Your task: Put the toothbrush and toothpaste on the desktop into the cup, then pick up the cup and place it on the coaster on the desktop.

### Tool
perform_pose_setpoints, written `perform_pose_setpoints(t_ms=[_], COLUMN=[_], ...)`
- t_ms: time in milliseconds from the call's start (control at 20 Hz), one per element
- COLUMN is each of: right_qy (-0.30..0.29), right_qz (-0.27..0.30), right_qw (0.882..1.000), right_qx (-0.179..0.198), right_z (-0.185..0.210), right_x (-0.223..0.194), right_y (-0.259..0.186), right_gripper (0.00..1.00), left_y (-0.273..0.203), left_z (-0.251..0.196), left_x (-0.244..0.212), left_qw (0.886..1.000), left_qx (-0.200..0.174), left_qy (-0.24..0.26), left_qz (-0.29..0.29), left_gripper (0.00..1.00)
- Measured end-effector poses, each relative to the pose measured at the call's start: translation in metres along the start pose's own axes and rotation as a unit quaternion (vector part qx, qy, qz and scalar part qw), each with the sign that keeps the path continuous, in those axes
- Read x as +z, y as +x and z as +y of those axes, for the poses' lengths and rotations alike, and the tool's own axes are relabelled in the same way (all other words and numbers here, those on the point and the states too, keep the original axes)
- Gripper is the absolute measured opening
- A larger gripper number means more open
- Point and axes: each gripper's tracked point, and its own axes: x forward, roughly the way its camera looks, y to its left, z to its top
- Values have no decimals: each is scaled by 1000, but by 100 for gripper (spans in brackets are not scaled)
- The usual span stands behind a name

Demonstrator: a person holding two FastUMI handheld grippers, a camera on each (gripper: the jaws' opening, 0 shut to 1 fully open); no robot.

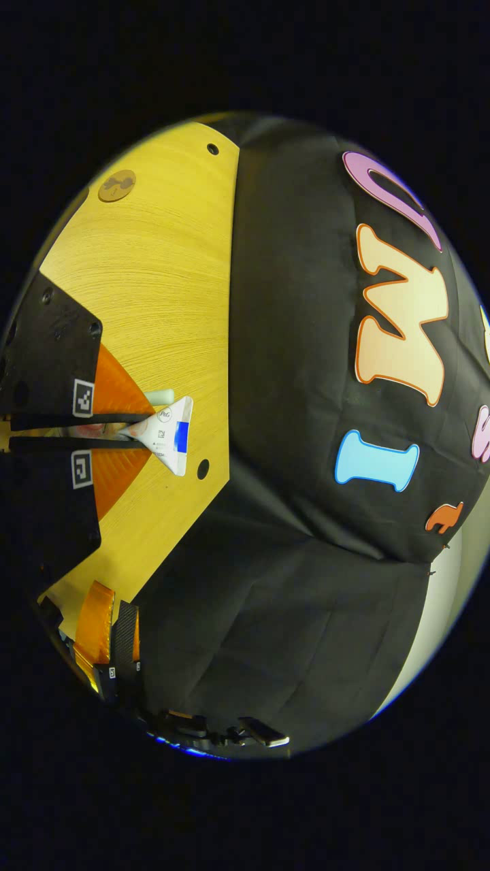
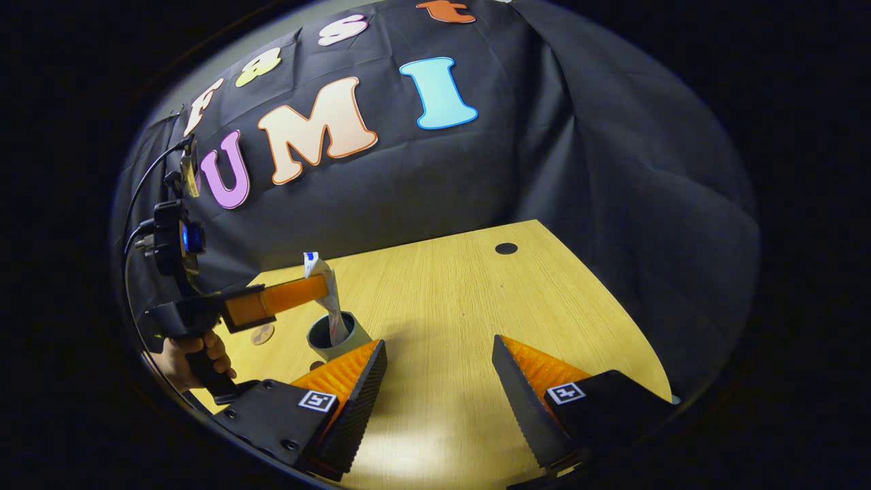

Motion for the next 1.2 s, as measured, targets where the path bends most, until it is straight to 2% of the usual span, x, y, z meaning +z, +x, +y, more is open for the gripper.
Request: perform_pose_setpoints(t_ms=[300, 350, 500, 550, 600, 700, 750, 850, 950, 1000, 1050, 1100, 1150, 1200], right_qy=[-2, -3, -6, -8, -10, -13, -14, -15, -21, -28, -37, -45, -49, -52], right_qz=[6, 8, 27, 37, 47, 83, 107, 152, 197, 216, 228, 239, 252, 263], right_qw=[1000, 1000, 999, 998, 997, 993, 991, 984, 976, 973, 970, 968, 965, 962], right_qx=[17, 22, 43, 50, 57, 77, 84, 91, 85, 79, 70, 63, 57, 53], right_z=[22, 27, 48, 56, 64, 84, 93, 109, 118, 119, 121, 121, 124, 127], right_x=[4, 4, 2, 0, -1, -9, -15, -26, -38, -42, -46, -50, -56, -61], right_y=[11, 12, 17, 20, 23, 24, 26, 28, 31, 33, 39, 43, 47, 51], right_gripper=[96, 96, 97, 92, 98, 98, 94, 98, 98, 94, 94, 99, 94, 94], left_y=[-19, -23, -46, -50, -56, -73, -83, -102, -121, -131, -140, -149, -158, -166], left_z=[-5, -4, 7, 11, 15, 28, 37, 55, 75, 84, 95, 104, 113, 121], left_x=[-15, -19, -17, -13, -9, -2, 1, 6, 9, 12, 13, 14, 13, 14], left_qw=[1000, 1000, 1000, 1000, 1000, 999, 999, 998, 997, 996, 995, 994, 993, 992], left_qx=[-8, -8, 4, 12, 16, 28, 37, 53, 72, 82, 93, 102, 112, 121], left_qy=[5, 0, 4, 8, 10, 16, 17, 13, 9, 9, 9, 9, 9, 7], left_qz=[15, 19, 14, 9, 2, -9, -13, -20, -28, -32, -37, -41, -43, -46], left_gripper=[10, 15, 63, 79, 95, 95, 95, 95, 95, 95, 95, 95, 95, 95])
